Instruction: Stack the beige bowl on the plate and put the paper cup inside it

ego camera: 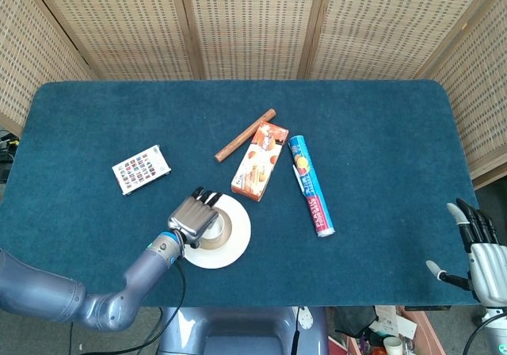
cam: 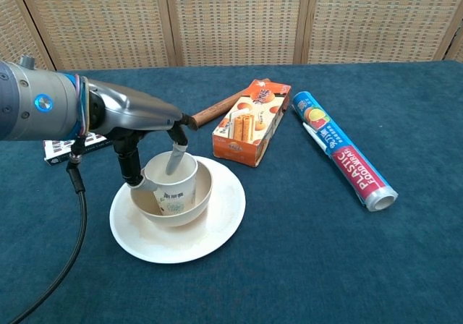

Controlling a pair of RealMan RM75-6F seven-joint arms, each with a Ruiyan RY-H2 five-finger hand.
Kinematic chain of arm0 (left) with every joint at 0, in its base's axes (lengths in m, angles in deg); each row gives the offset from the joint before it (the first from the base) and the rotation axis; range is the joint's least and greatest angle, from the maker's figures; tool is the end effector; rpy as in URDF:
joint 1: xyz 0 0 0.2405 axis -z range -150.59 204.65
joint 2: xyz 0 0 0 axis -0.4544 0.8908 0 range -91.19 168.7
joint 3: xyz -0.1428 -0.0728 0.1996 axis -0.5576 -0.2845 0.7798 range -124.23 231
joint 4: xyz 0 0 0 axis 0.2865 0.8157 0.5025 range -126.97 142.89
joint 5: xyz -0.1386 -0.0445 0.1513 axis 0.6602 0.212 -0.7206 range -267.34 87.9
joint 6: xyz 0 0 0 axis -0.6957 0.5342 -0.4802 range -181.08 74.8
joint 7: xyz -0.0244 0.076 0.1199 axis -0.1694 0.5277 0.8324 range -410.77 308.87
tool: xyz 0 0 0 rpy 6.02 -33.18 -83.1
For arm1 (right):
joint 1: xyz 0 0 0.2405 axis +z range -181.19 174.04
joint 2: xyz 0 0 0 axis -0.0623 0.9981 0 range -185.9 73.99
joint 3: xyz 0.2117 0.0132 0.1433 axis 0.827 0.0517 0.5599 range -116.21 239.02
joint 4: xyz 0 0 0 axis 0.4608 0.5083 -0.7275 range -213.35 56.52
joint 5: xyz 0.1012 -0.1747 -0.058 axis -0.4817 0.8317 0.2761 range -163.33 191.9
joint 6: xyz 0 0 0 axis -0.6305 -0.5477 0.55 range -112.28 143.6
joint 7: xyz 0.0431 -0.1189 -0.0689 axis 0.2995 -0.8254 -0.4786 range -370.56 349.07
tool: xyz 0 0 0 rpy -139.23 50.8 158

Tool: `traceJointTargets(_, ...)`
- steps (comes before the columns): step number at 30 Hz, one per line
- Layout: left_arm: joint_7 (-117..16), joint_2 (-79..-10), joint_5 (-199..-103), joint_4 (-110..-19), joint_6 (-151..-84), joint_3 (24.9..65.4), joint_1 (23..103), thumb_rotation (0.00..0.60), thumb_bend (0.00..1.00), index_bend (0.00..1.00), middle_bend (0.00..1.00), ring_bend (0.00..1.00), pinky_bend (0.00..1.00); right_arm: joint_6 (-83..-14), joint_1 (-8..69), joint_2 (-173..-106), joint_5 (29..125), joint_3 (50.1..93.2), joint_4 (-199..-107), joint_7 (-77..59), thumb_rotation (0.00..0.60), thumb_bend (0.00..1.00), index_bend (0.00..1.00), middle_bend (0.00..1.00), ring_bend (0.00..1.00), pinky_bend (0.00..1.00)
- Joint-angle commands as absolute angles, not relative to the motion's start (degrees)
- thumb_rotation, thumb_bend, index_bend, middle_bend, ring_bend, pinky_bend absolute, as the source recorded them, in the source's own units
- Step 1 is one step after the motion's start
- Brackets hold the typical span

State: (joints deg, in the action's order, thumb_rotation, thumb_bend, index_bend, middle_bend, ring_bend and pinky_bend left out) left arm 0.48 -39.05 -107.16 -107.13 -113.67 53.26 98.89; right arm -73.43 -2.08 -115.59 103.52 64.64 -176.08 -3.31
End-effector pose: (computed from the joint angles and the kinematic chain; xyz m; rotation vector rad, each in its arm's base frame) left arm -0.0583 0.3010 -0.0058 -2.1824 -0.8253 -0.4117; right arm -0.2961 -0.1634 0.1820 1.3132 -0.9662 1.0533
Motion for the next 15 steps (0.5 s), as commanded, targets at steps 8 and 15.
traceJointTargets(8,-5.0,-29.2,-117.8,-116.6,-116.9,51.8,95.1,0.600,0.30,0.45,0.00,0.00,0.00,-73.4,-2.0,-115.6,103.7,64.6,-176.1,-3.4,0.600,0.15,0.00,0.00,0.00,0.00)
traceJointTargets(15,-13.1,-20.3,-142.9,-121.2,-125.8,57.7,82.2,0.600,0.30,0.38,0.00,0.00,0.00,-73.5,-2.1,-115.7,103.8,64.6,-176.2,-3.9,0.600,0.15,0.00,0.00,0.00,0.00)
